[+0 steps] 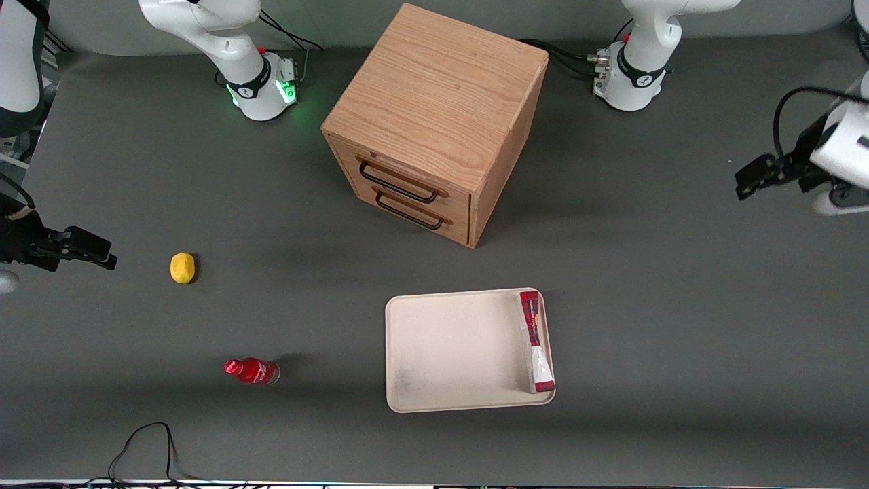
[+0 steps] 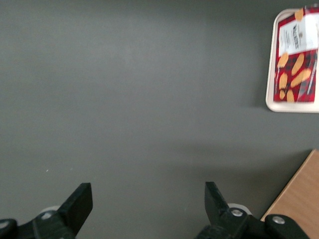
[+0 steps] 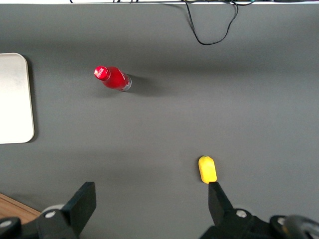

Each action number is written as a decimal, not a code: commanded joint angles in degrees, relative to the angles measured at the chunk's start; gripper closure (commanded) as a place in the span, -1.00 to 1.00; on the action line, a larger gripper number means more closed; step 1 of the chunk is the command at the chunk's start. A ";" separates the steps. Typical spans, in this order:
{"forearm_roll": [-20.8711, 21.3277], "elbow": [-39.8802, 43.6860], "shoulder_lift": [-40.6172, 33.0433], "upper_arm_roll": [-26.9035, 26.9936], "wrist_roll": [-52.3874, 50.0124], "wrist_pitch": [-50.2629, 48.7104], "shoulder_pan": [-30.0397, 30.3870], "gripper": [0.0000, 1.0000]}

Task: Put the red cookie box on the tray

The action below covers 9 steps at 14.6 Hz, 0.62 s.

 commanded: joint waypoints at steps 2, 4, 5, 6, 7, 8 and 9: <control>-0.66 -4.22 -3.39 -0.72 5.31 0.63 2.10 -1.00; -2.85 -5.53 -3.30 -0.72 6.55 2.30 2.89 -1.00; -3.12 -6.50 -3.39 -0.72 6.99 3.79 3.07 -1.00; -3.12 -6.86 -3.39 -0.72 7.34 4.59 3.07 -1.00; -3.12 -6.95 -3.22 -0.72 7.34 4.94 3.07 -1.00; -3.12 -6.95 -3.13 -0.72 7.34 5.03 3.07 -1.00; -2.95 -6.95 -2.95 -0.72 7.34 5.12 2.98 -1.00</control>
